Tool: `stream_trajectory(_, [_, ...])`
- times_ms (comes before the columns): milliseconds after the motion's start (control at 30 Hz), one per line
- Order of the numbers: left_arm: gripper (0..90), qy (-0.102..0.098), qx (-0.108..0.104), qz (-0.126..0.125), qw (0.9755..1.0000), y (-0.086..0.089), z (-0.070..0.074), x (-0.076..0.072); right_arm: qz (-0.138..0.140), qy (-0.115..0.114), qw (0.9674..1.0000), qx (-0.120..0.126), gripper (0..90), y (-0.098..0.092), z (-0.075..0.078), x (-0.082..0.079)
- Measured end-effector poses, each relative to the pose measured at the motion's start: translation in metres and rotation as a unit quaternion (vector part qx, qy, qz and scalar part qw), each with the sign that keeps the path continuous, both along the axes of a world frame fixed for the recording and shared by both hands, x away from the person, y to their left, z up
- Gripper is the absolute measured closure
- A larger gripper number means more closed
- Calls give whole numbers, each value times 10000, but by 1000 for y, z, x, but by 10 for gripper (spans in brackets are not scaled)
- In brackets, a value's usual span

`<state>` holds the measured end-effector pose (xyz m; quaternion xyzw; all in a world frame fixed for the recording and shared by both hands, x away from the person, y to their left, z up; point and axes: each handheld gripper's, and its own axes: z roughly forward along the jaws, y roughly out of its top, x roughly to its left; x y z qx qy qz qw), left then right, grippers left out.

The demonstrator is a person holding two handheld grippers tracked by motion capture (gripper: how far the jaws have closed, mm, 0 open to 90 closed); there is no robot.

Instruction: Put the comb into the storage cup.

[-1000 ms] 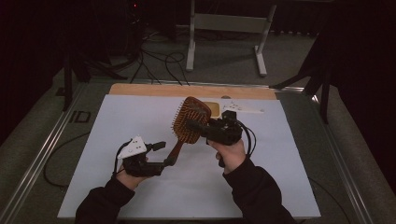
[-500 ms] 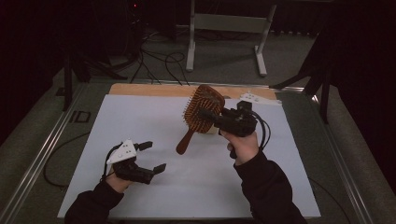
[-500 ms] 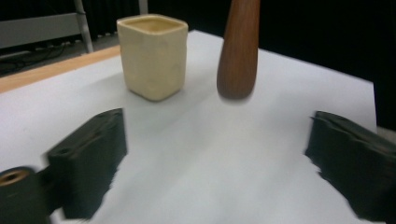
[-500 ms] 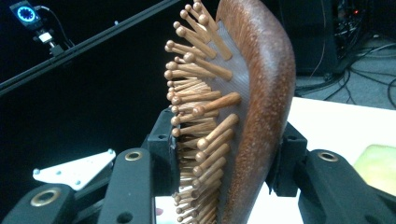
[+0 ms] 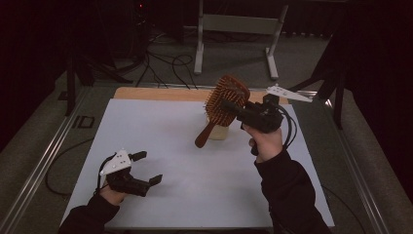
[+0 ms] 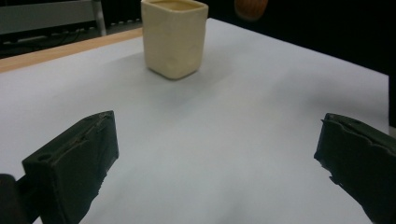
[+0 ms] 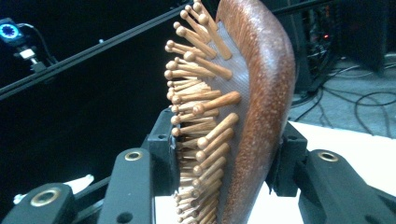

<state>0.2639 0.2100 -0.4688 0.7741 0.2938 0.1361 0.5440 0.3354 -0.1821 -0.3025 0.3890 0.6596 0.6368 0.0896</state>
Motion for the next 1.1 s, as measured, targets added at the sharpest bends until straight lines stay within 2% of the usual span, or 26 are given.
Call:
stream_trajectory(200, [0, 70, 39, 56, 10000, 7, -7, -5, -174, -89, 9998, -16, 541, -8, 6, 3])
stream_trajectory(333, [0, 152, 13, -33, 9999, 11, -14, -7, -275, -109, 9996, 9, 541, -14, 8, 7])
stream_trajectory(433, [0, 61, 0, -39, 10000, 14, -19, -10, -370, -139, 9992, 25, 541, -20, 11, 10])
stream_trajectory(533, [0, 90, 22, -29, 10000, 15, -20, -10, -443, -142, 9989, 44, 541, -25, 15, 12])
stream_trajectory(700, [0, -33, -13, 25, 10000, 20, -19, -15, -552, -166, 9983, 71, 541, -32, 19, 17])
stream_trajectory(1100, [0, -52, -87, 34, 9999, 25, -18, -18, -905, -272, 9955, 91, 541, -47, 30, 33])
